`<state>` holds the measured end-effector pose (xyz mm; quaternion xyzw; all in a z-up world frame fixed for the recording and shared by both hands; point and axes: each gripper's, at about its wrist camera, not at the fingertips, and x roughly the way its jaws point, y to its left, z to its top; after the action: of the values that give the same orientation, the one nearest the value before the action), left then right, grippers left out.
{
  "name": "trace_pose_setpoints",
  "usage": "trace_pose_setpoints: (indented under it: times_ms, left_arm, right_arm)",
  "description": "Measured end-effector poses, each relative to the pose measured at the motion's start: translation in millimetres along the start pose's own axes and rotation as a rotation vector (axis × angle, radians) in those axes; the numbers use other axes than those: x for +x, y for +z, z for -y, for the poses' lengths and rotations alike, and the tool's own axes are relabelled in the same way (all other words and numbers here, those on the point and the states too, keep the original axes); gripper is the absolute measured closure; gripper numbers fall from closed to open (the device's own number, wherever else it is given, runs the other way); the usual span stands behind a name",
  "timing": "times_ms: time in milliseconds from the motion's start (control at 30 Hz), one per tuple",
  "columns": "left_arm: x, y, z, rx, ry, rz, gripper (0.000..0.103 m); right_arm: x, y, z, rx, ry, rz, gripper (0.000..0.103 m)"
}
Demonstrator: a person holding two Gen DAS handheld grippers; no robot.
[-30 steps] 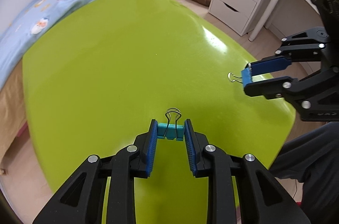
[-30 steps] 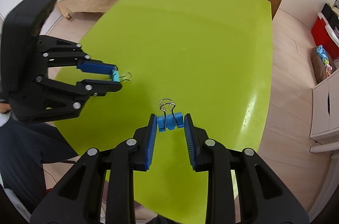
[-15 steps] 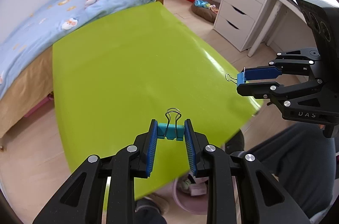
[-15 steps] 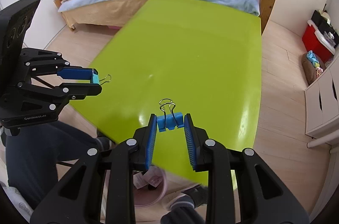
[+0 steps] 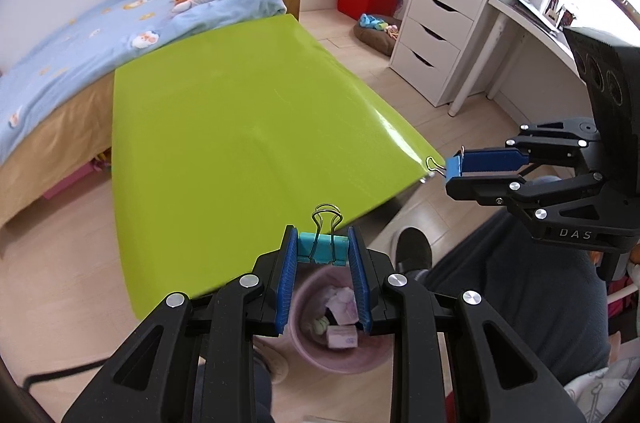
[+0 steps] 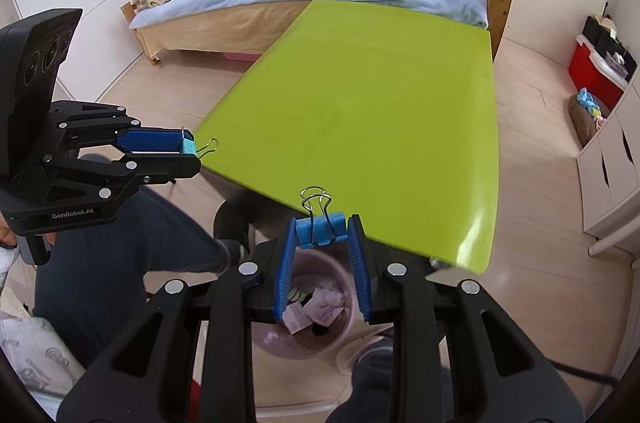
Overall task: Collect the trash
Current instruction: 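Carry both binder clips over the wastebasket and open both grippers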
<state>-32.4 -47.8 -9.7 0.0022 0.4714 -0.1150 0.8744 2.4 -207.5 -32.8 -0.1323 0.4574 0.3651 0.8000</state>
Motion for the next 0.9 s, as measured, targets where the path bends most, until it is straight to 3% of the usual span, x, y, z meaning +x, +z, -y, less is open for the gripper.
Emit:
trace_pose_setpoints:
  times_ms: [367,667,733,767,800,900]
  left_arm:
    - [-15.6,-44.1,8.2,-0.04,-0.019,-0.01,0.078]
    - [-23.1,-53.3,5.5,-0.057,-0.019,-0.006,0.078]
    - [-23.9,-53.2,4.3,-0.057,-0.016,-0.004,0.078]
    - [-24.2,-53.6,4.2,-0.058,-0.016,-0.003,0.078]
    - [-24.1,-53.5,4.1,-0.058,-0.017,-0.003,0.078]
    - [-23.1,-54.2,5.1,-0.054,-0.02,-0.007,0.078]
  right_arm:
    - [-2.9,-43.1,-23.5,0.006,0.034,-0.041,0.077]
    - [2.4,-44.5,-27.9,0.013,0.073,-0.037,0.076]
    - [1.7,-44.7,-26.2,0.022,0.07,-0.037,0.059]
    - [1.4,-44.5,-25.2,0.03,0.063,-0.033,0.038]
    - [0.6,-44.9,-23.8,0.04,0.061,-0.025,0.028]
    - [-1.4,-45.4,-20.9,0.056,0.05,-0.011,0.011]
